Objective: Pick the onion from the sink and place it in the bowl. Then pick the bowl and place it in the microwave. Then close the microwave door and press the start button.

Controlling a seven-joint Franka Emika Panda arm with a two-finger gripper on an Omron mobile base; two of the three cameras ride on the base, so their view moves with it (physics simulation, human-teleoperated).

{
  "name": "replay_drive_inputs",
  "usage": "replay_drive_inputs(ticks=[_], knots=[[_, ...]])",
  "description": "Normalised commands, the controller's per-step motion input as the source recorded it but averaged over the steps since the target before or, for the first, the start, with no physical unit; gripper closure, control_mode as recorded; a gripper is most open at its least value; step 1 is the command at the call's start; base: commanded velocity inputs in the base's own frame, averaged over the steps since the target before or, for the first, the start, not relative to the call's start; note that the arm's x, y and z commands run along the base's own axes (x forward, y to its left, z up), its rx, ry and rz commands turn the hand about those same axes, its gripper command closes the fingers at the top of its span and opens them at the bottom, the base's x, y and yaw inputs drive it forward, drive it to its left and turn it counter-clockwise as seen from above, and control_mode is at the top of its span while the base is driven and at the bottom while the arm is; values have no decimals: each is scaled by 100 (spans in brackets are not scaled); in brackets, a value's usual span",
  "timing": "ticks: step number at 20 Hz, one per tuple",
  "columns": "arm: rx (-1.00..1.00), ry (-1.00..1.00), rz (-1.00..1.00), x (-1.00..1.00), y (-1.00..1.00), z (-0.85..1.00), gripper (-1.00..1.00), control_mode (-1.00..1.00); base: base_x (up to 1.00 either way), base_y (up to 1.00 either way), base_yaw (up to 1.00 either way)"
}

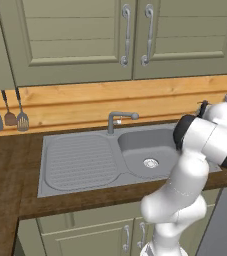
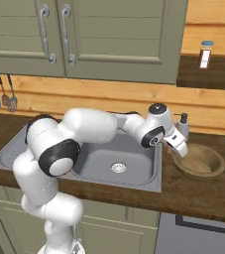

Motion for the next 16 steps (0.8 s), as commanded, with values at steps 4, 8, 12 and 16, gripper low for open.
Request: replay_drive_inputs(ticks=[4,8,12,16], knots=[[0,0,-2,0,-67,0,100,-100,0,0,0],[4,0,0,13,-47,-16,100,-100,0,0,0],[4,0,0,24,-33,-21,100,-100,0,0,0],[5,1,0,27,-22,-31,100,-100,0,0,0]])
